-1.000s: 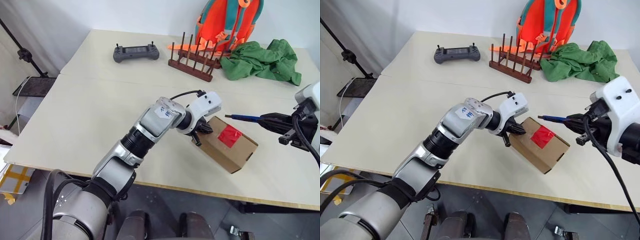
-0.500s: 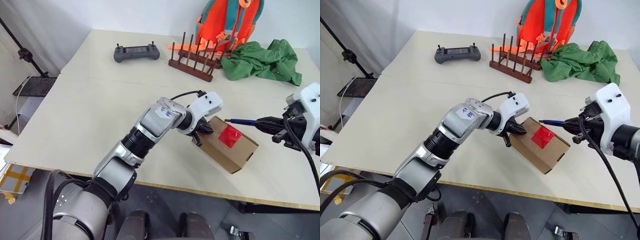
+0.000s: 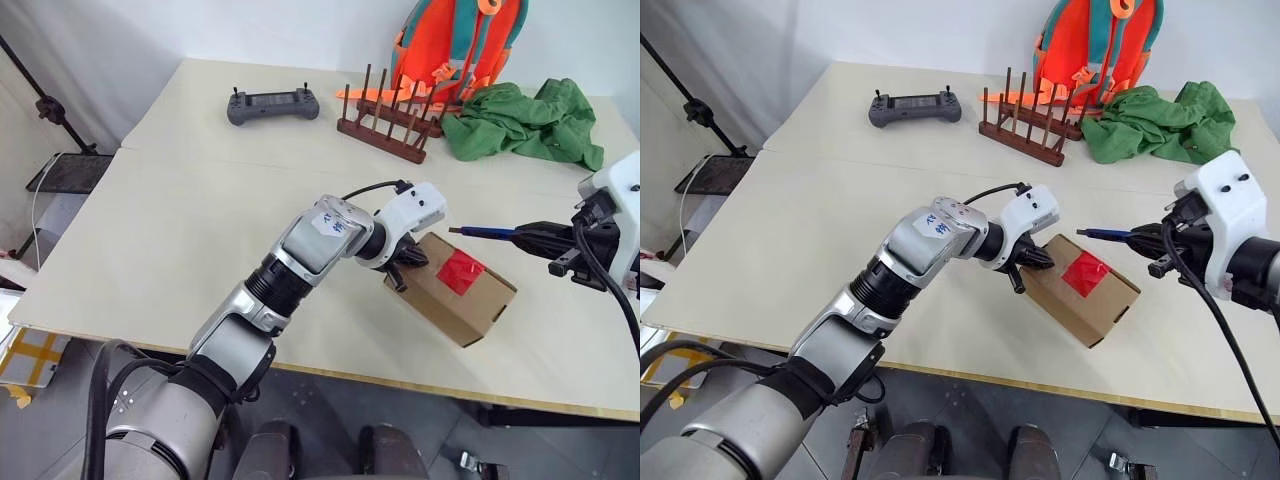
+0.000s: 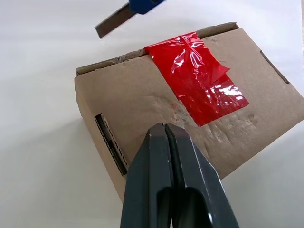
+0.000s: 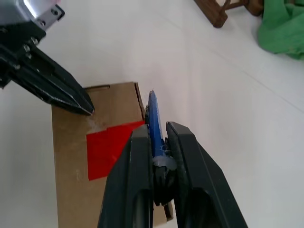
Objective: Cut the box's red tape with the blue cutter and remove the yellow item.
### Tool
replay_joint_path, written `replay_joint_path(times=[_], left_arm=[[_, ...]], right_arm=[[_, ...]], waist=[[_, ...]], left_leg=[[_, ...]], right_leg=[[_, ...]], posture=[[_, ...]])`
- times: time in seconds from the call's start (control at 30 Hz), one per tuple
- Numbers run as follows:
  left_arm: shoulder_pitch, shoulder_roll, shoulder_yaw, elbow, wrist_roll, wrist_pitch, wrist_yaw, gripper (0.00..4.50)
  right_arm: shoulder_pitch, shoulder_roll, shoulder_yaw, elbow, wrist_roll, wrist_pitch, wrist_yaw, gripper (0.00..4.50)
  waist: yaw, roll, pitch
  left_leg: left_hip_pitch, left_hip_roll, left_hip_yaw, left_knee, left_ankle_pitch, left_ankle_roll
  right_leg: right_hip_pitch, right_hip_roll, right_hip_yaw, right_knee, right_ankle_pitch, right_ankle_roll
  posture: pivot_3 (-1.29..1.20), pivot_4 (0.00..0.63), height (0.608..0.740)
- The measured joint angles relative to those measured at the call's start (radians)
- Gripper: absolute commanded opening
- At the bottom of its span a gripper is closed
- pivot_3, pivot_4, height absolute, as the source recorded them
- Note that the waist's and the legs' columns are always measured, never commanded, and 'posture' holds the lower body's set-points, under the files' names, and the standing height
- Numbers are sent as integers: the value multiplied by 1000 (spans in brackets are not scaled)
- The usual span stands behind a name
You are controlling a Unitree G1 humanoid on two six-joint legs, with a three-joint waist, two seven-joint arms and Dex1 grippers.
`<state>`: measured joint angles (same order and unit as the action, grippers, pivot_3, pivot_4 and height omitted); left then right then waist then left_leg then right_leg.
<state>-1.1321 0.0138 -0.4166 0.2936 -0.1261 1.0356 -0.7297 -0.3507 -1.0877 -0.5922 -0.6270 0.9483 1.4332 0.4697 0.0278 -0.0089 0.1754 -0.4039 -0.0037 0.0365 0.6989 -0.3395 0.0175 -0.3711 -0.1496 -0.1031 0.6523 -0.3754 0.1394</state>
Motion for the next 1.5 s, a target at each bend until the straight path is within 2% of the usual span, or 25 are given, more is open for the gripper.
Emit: replay_joint_path(times=[0.77,1.0,1.5], left_arm=[[1,0,6,-2,-13,17,16,36],[1,0,6,-2,-16,18,19,36],[1,0,6,-2,-26,20,35,36]], right_arm=[[72,-38,1,-4,-8,-42,47,156],[-13,-50,4,4,19,-41,48,156],[53,-50,37,8,-6,-84,56,156]], waist=[[0,0,0],[0,0,0],[-1,0,0]], left_leg=[[0,0,0,0,0,0],[0,0,0,0,0,0],[0,0,0,1,0,0]], right_leg=[[0,0,0,0,0,0],[0,0,0,0,0,0],[0,0,0,0,0,0]], posture=[[0,150,740],[0,150,740],[0,150,740]])
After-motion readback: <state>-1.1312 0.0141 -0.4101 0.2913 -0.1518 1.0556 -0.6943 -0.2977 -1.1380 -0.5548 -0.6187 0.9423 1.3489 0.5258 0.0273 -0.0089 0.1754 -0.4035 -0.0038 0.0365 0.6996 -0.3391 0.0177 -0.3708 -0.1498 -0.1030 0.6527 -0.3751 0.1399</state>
